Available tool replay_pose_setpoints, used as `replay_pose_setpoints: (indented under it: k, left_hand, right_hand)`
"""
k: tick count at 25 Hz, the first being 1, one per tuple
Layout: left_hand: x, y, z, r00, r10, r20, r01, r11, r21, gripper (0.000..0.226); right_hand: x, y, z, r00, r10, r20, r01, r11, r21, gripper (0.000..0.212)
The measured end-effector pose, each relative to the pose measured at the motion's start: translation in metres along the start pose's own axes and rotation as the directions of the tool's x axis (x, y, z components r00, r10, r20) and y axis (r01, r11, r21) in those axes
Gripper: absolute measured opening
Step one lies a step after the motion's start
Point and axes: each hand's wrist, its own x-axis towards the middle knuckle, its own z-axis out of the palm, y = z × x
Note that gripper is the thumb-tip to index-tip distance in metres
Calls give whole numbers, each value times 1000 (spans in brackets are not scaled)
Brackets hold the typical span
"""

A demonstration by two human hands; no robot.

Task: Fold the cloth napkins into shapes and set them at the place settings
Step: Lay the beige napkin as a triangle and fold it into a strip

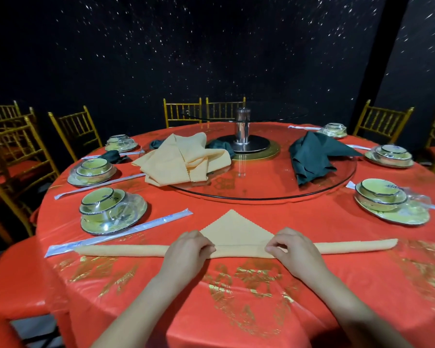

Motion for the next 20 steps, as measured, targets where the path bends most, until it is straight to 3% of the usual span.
replay_pose_setpoints:
  k: [2,4,7,11,15,17,20]
  left_hand:
    - [-7,-7,-2,995,95,29,-97,994,54,42]
    - [-13,-2,-3,986,142,84,-153,978,142,58]
    - [-20,12,4,987,118,106,-139,967,213,68]
    - [-24,11,5,990,79,117,-95,987,134,91]
    - [-26,9,2,986,77,146,-93,990,107,108]
    - [-26,6,2,984,83,159,-101,989,110,117]
    - [-26,3,3,982,92,164,-107,991,83,102]
  right_hand:
    - [-4,3,3,998,-43,-47,40,998,-58,10]
    - [-8,-7,8,982,-183,-44,170,963,-211,29]
    - [-13,-47,25,945,-258,199,297,934,-201,78]
    - [-15,-71,39,939,-207,274,269,939,-214,103]
    - [-21,-31,20,968,-123,218,184,939,-290,123]
    - [-27,-12,4,977,-58,204,122,939,-320,109]
    - [-35,9,-18,980,104,170,-35,930,-367,55]
